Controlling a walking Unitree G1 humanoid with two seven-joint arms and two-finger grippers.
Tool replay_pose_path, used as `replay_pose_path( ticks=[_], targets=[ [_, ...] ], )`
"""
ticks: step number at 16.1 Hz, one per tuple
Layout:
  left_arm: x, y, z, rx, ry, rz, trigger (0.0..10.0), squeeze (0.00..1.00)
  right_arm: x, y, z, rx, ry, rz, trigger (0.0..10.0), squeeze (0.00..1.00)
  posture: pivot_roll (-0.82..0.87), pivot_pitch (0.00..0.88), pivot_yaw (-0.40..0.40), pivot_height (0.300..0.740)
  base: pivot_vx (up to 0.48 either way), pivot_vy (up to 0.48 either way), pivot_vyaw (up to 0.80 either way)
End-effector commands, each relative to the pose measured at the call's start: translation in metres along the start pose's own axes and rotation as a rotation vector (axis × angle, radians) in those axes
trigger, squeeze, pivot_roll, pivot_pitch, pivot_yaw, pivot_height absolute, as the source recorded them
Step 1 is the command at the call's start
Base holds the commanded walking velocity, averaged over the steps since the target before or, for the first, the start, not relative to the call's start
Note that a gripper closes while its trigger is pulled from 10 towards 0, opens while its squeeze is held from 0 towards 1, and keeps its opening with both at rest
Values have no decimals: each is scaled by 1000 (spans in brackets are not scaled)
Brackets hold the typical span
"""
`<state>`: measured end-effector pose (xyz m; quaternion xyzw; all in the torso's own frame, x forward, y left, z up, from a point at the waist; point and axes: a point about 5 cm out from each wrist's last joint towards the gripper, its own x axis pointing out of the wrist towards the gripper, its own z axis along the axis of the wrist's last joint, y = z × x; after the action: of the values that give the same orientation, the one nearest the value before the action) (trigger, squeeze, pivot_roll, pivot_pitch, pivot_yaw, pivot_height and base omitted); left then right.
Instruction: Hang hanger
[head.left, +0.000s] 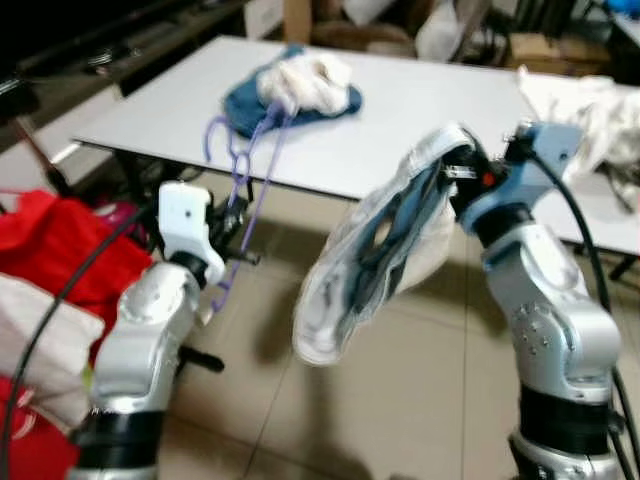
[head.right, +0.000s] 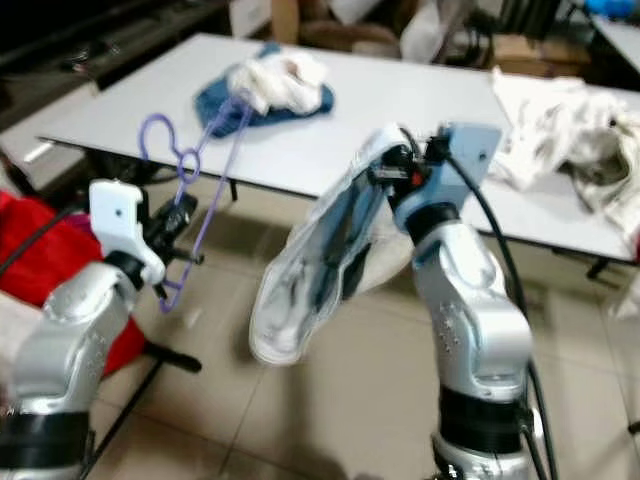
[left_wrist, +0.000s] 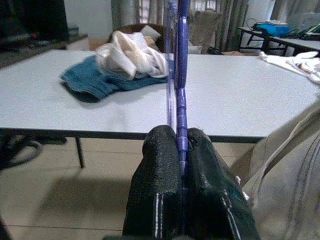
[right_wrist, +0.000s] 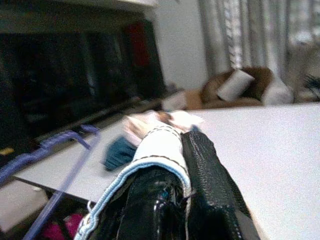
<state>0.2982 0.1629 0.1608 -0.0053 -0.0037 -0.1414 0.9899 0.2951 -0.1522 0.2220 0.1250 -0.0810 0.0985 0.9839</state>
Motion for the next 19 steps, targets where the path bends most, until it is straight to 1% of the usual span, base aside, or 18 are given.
replay_pose_path(
  ticks=[1,3,6,7,8,9,11,13,15,17,19],
  targets=[
    [-1,8,7,17,-18,30,10000,0,2,9,13,17,-57,35,10000,0,-79,7,-4,740,337,0,0],
    [-1,10,10,18,-24,37,10000,0,5,13,15,42,-63,47,10000,0,-68,1,-3,740,337,0,0],
    [-1,7,14,32,-29,27,10000,0,6,11,16,47,-67,39,10000,0,-64,20,-21,740,339,0,0],
    [-4,8,17,30,-41,44,10000,0,6,12,17,87,-75,45,10000,0,-59,25,-30,740,341,0,0],
    [-4,8,17,29,-42,48,10000,0,6,13,18,92,-78,51,10000,0,-52,19,-34,740,341,0,0],
    [-4,7,16,32,-40,44,10000,0,8,13,20,94,-89,50,10000,0,-53,27,-38,740,341,0,0],
    [-3,5,20,34,-45,31,10000,0,13,15,32,137,-161,36,10000,0,-49,35,-38,740,341,0,0],
    [-4,-1,14,33,-28,13,10000,0,11,16,35,146,-196,49,10000,0,-57,32,-34,740,341,0,0],
    [-1,-5,15,35,-32,-6,10000,0,9,16,34,144,-179,44,10000,0,-59,33,-30,740,339,0,0],
    [0,-6,15,42,-28,-12,10000,0,9,16,28,126,-149,41,10000,0,-63,34,-26,740,337,0,-666],
    [0,-4,16,45,-29,-12,10000,0,10,15,29,129,-151,34,10000,0,-61,34,-22,740,337,0,-800]
  ],
)
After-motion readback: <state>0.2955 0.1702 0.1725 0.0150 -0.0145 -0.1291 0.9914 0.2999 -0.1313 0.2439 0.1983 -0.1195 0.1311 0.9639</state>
